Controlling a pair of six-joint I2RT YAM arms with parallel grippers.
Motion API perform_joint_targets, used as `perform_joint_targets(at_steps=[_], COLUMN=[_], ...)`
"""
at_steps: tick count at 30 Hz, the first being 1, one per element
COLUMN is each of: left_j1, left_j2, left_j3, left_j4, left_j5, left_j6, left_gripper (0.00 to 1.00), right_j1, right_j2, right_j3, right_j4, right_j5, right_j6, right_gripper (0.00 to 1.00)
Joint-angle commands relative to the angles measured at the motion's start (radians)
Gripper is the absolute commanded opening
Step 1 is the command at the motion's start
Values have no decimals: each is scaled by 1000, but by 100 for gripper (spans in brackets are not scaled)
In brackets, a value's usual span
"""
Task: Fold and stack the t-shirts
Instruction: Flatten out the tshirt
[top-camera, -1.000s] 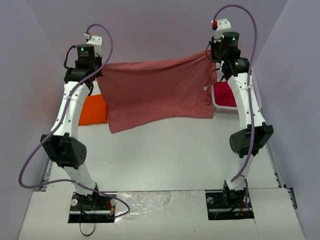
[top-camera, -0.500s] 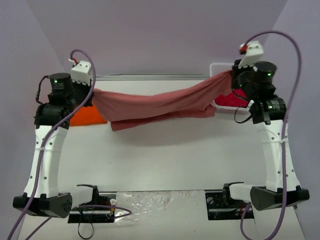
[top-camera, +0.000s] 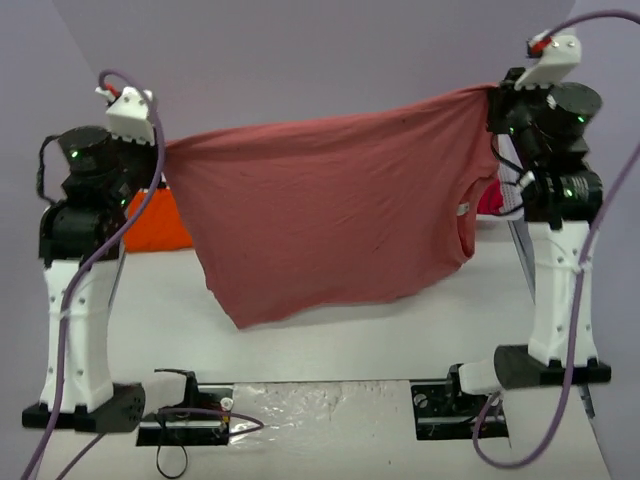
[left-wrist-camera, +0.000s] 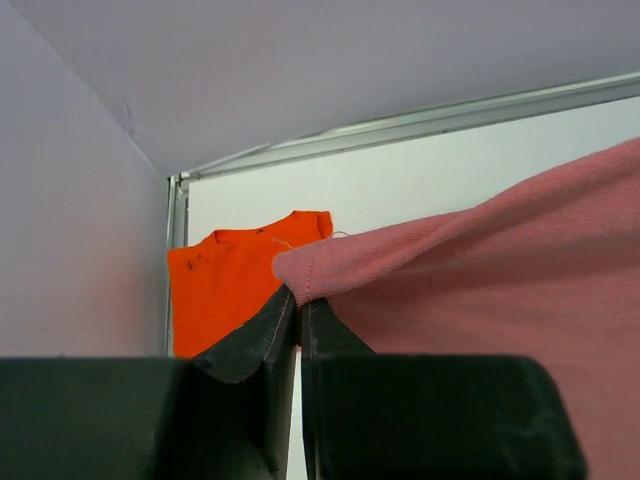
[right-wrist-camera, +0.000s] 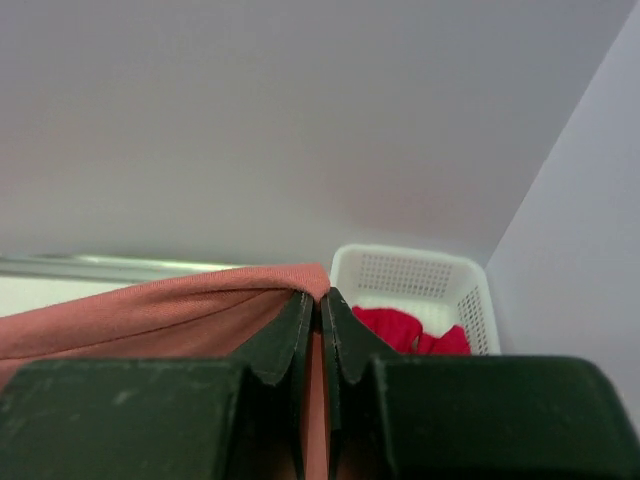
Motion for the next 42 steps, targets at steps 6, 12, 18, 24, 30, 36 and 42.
perform_joint_targets(at_steps=[6,12,18,24,30,36,42], left_j1=[19,15,-27,-68,-96,-103,-119], left_j2=[504,796,1035,1158,1148,1017,685], left_j3=[145,251,346,449,429,293,-25], left_j4=[108,149,157,159,235,245,236], left_j5=[-171,-232,-314,-356,-406,-420,-295], left_j6=[-18,-37,9,52,86,58,72], left_gripper=[2,2,2,48,71,72,72], right_j1=[100,148,131,127,117,116,127], right_j2=[491,786,1015,1124,1124,978,644], right_j3=[119,291,447,503,487,376,22], right_j4=[9,10,12,13,21,21,26], right_j5=[222,288,326,398,397,308,213], right_j6=[-49,-73,-79,-72,-67,-73,-121], right_gripper=[0,0,0,38,100,100,98])
